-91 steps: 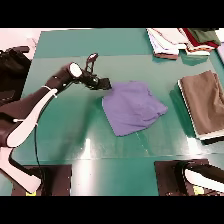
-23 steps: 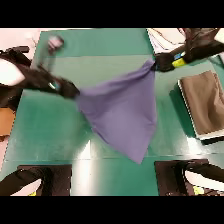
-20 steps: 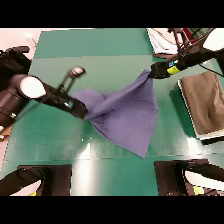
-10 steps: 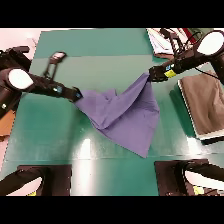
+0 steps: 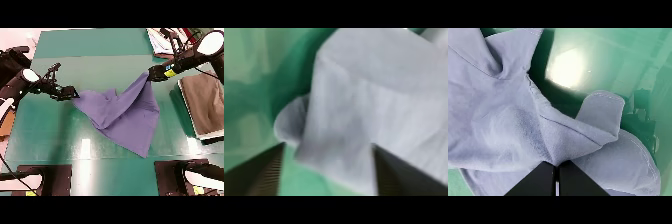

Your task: Fold the shirts.

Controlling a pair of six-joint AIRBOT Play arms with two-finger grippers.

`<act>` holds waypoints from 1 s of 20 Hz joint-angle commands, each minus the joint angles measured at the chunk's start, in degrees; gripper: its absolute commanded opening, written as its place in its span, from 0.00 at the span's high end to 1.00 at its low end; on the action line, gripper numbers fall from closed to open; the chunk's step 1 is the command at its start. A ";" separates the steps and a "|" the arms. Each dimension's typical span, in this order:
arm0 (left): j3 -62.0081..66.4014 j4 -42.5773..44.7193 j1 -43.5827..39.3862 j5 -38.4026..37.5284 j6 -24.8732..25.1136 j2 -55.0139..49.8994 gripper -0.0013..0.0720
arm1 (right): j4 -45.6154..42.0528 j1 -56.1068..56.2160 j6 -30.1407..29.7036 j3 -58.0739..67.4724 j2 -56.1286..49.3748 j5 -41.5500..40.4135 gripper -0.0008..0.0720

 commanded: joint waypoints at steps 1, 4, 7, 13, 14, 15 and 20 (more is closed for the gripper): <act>0.76 -4.11 0.39 1.03 2.19 -2.19 0.31 | 0.15 0.07 0.00 -0.02 -0.04 -0.26 0.97; 0.87 -3.52 0.39 -2.36 3.13 -2.19 0.31 | 0.22 0.07 0.02 -0.02 -0.02 -0.22 0.97; 0.90 -3.67 0.39 -3.21 4.57 -2.16 0.96 | 0.22 0.07 0.02 -0.02 0.02 -0.24 0.97; 10.27 -1.64 0.42 -0.13 4.74 9.46 0.95 | -0.31 0.00 -1.25 7.72 5.84 -1.62 0.97; 14.60 0.39 0.42 1.09 4.39 13.75 0.95 | -0.33 0.00 -1.49 11.39 7.63 -2.08 0.97; 19.06 2.23 0.39 2.08 4.39 17.70 0.95 | -0.39 0.00 -1.49 15.17 9.53 -3.02 0.97; 40.35 6.36 0.39 5.68 4.42 35.08 0.95 | -1.42 0.00 -1.70 28.89 19.28 -5.55 0.97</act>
